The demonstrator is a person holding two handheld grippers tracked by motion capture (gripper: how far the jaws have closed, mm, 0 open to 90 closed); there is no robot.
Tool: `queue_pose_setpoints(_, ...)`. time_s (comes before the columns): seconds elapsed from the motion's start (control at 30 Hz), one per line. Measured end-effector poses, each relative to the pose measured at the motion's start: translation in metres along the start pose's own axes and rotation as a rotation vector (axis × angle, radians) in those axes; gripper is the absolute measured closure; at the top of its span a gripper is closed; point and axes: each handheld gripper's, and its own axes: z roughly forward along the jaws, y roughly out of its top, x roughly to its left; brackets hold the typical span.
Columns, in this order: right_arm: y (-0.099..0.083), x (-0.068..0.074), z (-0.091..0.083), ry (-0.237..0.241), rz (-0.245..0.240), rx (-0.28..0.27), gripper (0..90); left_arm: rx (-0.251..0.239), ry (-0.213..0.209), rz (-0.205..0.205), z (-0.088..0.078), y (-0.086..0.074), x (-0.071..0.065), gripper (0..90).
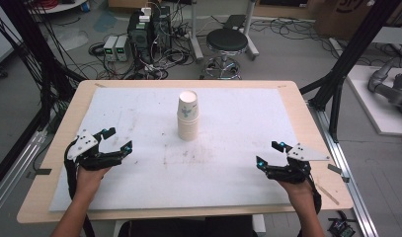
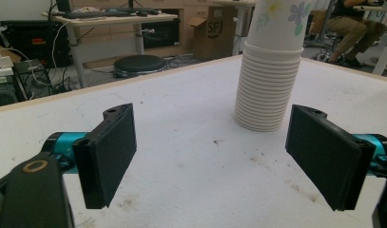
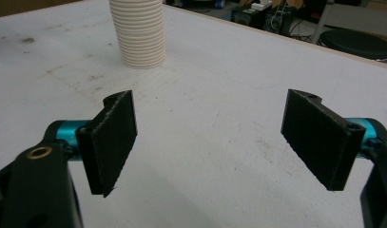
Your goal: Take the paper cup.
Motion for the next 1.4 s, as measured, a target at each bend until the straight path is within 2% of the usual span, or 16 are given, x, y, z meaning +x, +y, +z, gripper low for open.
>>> queue_pose_setpoints(0.5, 0.002, 0.004, -0.003, 0.005, 0.000, 0.003, 19.6, -0.011, -0.012, -0.006, -0.003, 0.001, -0.002, 17.4)
queue_pose_setpoints(1.23, 0.001, 0.005, -0.001, 0.005, -0.005, 0.009, 19.6, -0.001, -0.024, -0.002, 0.001, 0.003, -0.004, 17.5)
queue_pose_setpoints(1.33, 0.001, 0.006, -0.002, 0.004, -0.007, 0.009, 19.6, -0.004, -0.032, -0.007, 0.002, 0.006, -0.005, 17.4)
queue_pose_setpoints(1.4, 0.002, 0.005, -0.002, 0.001, -0.005, 0.009, 19.6, -0.011, -0.047, -0.009, 0.004, 0.014, -0.007, 17.5)
